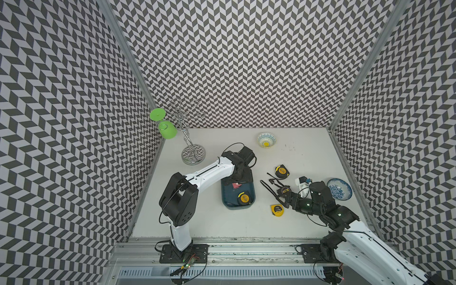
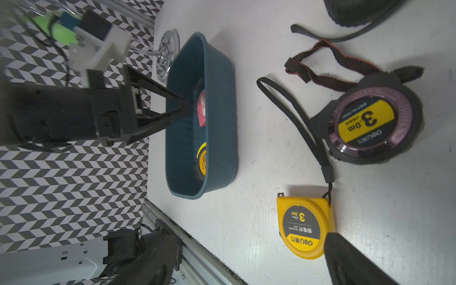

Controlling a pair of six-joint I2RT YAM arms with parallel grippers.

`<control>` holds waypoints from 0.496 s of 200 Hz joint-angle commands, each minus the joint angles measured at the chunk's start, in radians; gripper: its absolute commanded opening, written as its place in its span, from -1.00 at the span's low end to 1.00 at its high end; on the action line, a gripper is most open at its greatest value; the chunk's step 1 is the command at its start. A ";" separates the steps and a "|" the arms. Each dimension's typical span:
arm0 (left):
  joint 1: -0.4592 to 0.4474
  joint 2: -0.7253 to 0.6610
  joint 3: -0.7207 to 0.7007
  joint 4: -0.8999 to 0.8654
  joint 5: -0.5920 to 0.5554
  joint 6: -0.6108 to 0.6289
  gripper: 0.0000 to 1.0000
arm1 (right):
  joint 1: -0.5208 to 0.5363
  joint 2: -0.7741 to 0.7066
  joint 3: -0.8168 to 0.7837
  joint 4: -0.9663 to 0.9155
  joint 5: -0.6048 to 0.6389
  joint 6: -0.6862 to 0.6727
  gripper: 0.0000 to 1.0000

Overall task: Take the tape measure out of the storage box
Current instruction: Place the tape measure at the center of the board.

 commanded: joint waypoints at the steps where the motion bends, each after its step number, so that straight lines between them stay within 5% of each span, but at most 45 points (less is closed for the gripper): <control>1: 0.017 0.035 0.057 -0.020 0.026 0.004 0.99 | -0.004 0.000 0.056 0.014 0.028 -0.010 0.99; 99: 0.118 0.141 0.074 -0.001 0.131 0.028 0.93 | -0.005 0.049 0.118 0.059 0.019 -0.004 0.99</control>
